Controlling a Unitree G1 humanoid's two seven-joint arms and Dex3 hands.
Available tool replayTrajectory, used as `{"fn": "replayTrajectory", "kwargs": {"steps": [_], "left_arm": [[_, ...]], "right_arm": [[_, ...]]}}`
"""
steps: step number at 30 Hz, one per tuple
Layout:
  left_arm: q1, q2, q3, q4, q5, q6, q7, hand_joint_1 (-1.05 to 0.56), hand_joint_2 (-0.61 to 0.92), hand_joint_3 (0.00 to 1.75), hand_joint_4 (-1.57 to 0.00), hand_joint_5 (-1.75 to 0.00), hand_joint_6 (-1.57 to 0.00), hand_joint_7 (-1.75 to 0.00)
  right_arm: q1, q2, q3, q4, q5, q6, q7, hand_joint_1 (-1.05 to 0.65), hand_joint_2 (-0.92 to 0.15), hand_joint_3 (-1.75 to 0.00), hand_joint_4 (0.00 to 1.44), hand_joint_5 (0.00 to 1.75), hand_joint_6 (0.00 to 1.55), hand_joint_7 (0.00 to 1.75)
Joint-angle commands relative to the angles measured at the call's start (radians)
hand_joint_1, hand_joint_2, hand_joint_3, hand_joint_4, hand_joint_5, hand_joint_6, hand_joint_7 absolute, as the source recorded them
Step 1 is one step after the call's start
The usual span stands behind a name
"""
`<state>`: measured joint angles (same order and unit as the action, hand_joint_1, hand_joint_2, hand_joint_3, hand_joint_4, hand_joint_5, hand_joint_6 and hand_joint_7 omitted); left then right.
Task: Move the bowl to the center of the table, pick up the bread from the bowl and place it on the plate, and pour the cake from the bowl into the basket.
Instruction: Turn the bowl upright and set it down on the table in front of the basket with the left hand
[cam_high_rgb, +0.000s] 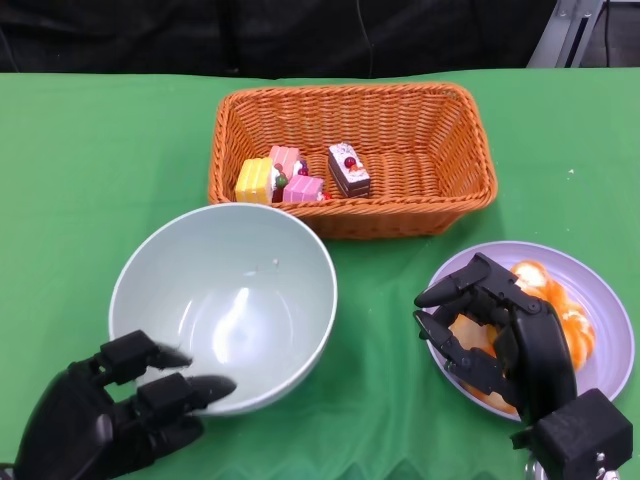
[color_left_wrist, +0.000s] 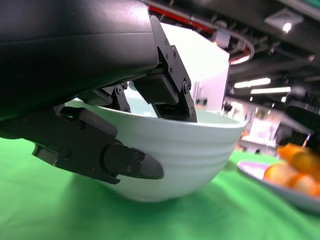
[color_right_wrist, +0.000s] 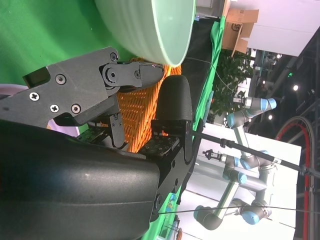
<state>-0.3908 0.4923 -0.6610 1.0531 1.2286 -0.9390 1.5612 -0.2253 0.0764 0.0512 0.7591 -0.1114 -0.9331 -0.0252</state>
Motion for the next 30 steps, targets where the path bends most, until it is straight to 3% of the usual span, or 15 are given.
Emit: {"fn": "replayTrajectory", "kwargs": {"steps": [1,10,15,19,22,28,30], "left_arm": [[0.020,0.021,0.027,-0.013,-0.011,-0.048,0.053,-0.60,0.92,0.21,-0.57,-0.15,-0.66,0.00],[0.034,0.013,0.062,-0.013,-0.032,-0.129,0.053,-1.02,0.92,0.39,-0.40,0.00,-0.36,0.00],[0.036,0.017,0.032,0.021,-0.077,-0.288,0.023,-1.05,0.92,0.46,-0.25,0.00,-0.25,0.00],[0.018,0.021,0.045,0.085,-0.208,-0.493,-0.167,-1.05,0.92,0.49,-0.14,0.00,-0.17,0.00],[-0.007,-0.021,0.079,0.194,-0.403,-0.652,-0.353,-1.04,0.92,0.47,-0.17,-0.02,-0.17,-0.01],[-0.005,-0.121,0.132,0.289,-0.865,-0.675,-0.727,-0.94,0.92,0.35,-0.34,-0.04,-0.28,-0.03],[0.025,-0.171,0.159,0.189,-1.188,-0.559,-0.983,-0.70,0.92,0.27,-0.55,-0.06,-0.42,-0.03]], "right_arm": [[0.007,-0.012,-0.009,-0.002,0.000,0.010,-0.011,-0.18,-0.83,-0.34,0.68,1.48,0.62,1.27],[0.010,-0.012,-0.008,0.004,0.018,0.008,0.013,-0.17,-0.85,-0.31,0.67,1.48,0.62,1.25],[0.011,-0.013,-0.008,0.004,0.013,0.006,0.009,-0.16,-0.86,-0.30,0.68,1.48,0.62,1.24],[0.011,-0.013,-0.008,0.003,0.013,0.010,0.007,-0.18,-0.86,-0.29,0.68,1.48,0.63,1.24],[0.009,-0.013,-0.008,0.005,0.021,0.010,0.014,-0.17,-0.86,-0.29,0.68,1.48,0.63,1.24],[0.011,-0.014,-0.009,0.007,0.026,0.007,0.021,-0.17,-0.86,-0.28,0.67,1.48,0.63,1.25],[0.017,-0.015,-0.009,0.004,0.036,0.006,0.033,-0.17,-0.87,-0.28,0.67,1.48,0.62,1.25]]}}
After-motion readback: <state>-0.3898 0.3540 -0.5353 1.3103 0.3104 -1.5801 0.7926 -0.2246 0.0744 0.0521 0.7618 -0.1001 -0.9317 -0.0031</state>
